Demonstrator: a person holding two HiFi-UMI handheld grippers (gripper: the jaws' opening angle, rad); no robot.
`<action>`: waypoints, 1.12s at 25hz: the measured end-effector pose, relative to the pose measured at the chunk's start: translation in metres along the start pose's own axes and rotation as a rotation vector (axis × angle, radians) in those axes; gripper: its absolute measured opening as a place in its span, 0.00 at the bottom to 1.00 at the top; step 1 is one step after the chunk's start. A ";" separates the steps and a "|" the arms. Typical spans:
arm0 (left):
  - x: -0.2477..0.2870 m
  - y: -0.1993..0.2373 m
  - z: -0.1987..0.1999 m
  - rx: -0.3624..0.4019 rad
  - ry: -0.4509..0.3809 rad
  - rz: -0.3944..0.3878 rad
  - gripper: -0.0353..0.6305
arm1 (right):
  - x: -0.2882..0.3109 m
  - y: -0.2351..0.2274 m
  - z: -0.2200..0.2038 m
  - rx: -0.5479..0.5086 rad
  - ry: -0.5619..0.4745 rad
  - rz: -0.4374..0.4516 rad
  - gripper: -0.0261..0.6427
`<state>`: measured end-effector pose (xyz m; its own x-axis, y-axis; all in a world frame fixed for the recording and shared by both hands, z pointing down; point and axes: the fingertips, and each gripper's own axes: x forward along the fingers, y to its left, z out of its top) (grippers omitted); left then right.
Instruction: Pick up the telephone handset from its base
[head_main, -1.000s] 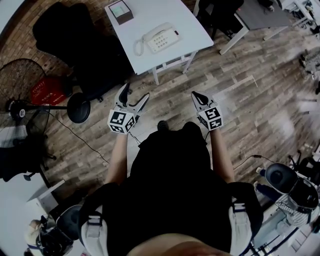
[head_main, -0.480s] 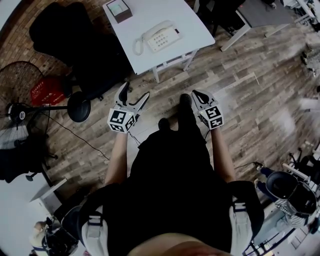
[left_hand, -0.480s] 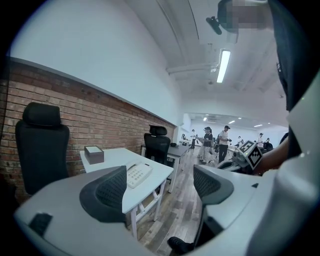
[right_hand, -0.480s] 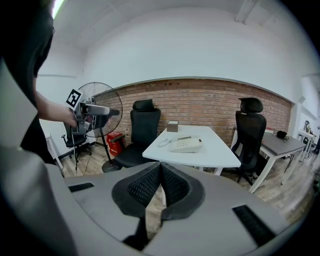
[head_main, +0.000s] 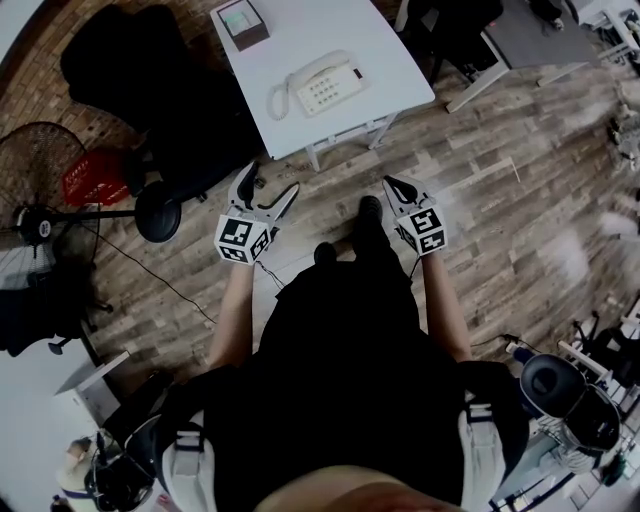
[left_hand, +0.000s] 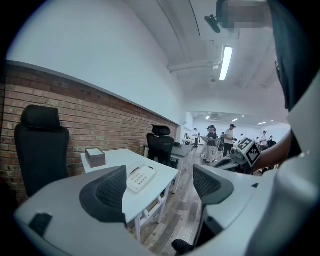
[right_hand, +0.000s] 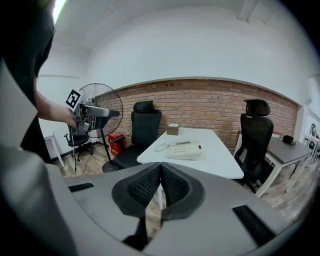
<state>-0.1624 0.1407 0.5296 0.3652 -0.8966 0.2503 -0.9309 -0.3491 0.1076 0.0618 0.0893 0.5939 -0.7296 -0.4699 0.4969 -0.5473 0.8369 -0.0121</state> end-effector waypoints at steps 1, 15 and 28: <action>0.003 0.001 0.000 -0.001 0.002 0.003 0.67 | 0.002 -0.003 0.000 -0.001 0.000 0.005 0.04; 0.082 0.021 0.024 -0.012 0.018 0.088 0.67 | 0.044 -0.087 0.025 -0.002 -0.002 0.082 0.04; 0.165 0.003 0.046 -0.033 0.042 0.127 0.67 | 0.072 -0.179 0.046 -0.053 0.017 0.187 0.04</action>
<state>-0.1053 -0.0209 0.5269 0.2447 -0.9209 0.3035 -0.9692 -0.2234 0.1037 0.0882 -0.1070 0.5920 -0.8092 -0.3006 0.5048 -0.3802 0.9230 -0.0598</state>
